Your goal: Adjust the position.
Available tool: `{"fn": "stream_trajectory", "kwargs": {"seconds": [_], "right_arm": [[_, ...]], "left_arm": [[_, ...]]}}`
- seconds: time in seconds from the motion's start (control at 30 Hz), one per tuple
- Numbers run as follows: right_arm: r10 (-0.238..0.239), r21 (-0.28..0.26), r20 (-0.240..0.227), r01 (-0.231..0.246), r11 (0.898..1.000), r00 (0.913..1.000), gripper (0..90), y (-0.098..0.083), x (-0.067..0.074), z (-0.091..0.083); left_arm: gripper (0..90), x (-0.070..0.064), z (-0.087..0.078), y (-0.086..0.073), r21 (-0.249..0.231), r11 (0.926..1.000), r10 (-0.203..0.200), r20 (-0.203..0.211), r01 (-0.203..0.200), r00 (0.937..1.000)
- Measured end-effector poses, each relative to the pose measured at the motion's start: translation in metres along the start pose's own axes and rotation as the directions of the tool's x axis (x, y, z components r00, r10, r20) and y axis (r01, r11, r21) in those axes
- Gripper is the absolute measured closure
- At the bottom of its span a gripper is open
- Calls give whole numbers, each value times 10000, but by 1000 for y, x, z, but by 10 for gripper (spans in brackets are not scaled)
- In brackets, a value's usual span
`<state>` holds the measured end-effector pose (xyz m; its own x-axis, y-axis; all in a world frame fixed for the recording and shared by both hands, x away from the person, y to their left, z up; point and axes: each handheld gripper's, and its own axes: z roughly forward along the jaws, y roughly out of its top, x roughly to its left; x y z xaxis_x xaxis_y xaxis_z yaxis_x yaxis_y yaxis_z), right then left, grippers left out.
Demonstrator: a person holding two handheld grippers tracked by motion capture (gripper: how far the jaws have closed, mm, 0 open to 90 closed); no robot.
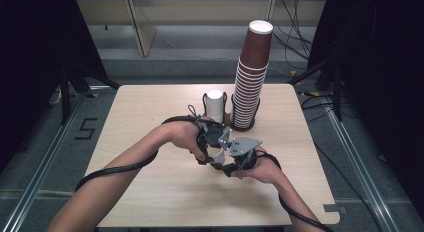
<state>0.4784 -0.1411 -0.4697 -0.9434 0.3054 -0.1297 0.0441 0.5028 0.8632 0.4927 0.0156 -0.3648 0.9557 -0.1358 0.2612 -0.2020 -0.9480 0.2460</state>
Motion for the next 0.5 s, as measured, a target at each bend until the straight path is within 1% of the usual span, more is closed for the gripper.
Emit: {"fn": "stream_trajectory", "kwargs": {"seconds": [0.03, 0.07, 0.17, 0.2, 0.23, 0.27, 0.3, 0.33, 0.37, 0.4, 0.43, 0.47, 0.5], "right_arm": [[-238, -81, -44, 238, 9997, 9997, 350, 0, -1, 1], [-453, -156, 2, 453, 9989, 9990, 348, 0, -2, 1], [-448, -229, 62, 449, 9987, 9990, 339, 0, -2, 1], [-239, -219, -54, 237, 9995, 9997, 338, 0, -2, 1], [-296, -188, -32, 295, 9994, 9996, 339, -1, -1, 0], [-167, -143, -5, 167, 9998, 9999, 339, -1, 0, -1], [-193, -110, 2, 193, 9998, 9998, 339, -2, -1, -1], [-460, -156, 172, 463, 9988, 9988, 339, -2, -3, -2], [-208, -30, 182, 208, 9998, 9996, 339, -4, -1, -4], [-411, -74, 299, 414, 9991, 9987, 339, -5, -3, -5], [-39, 28, 239, 38, 10000, 9997, 339, -6, -2, -7], [-50, -18, 320, 51, 10000, 9995, 338, -7, -3, -9], [135, 50, 439, -137, 9999, 9989, 338, -9, -4, -12]], "left_arm": [[284, 0, 0, -1, 14, 9999, -116, 101, 116, 9999], [271, 0, 0, -1, 5, 9999, -152, 98, 152, 9998], [226, 1, 1, -1, -542, 9985, -127, -87, 122, 9999], [205, 0, 0, -2, -740, 9968, -302, -31, 299, 9995], [167, 0, 0, -3, -881, 9955, -350, -39, 345, 9994], [153, 0, -1, -4, -1040, 9939, -385, -92, 373, 9992], [144, -1, -2, -6, -1378, 9886, -639, -140, 614, 9979], [144, -1, -3, -7, -1478, 9867, -723, -246, 679, 9971], [143, -1, -5, -9, -1591, 9846, -794, -344, 730, 9962], [141, -1, -6, -11, -1738, 9820, -838, -475, 744, 9954], [141, -1, -8, -12, -1889, 9786, -932, -537, 815, 9942], [141, -2, -9, -15, -2167, 9713, -1145, -621, 985, 9915], [141, -2, -11, -17, -2222, 9691, -1247, -645, 1076, 9901]]}}
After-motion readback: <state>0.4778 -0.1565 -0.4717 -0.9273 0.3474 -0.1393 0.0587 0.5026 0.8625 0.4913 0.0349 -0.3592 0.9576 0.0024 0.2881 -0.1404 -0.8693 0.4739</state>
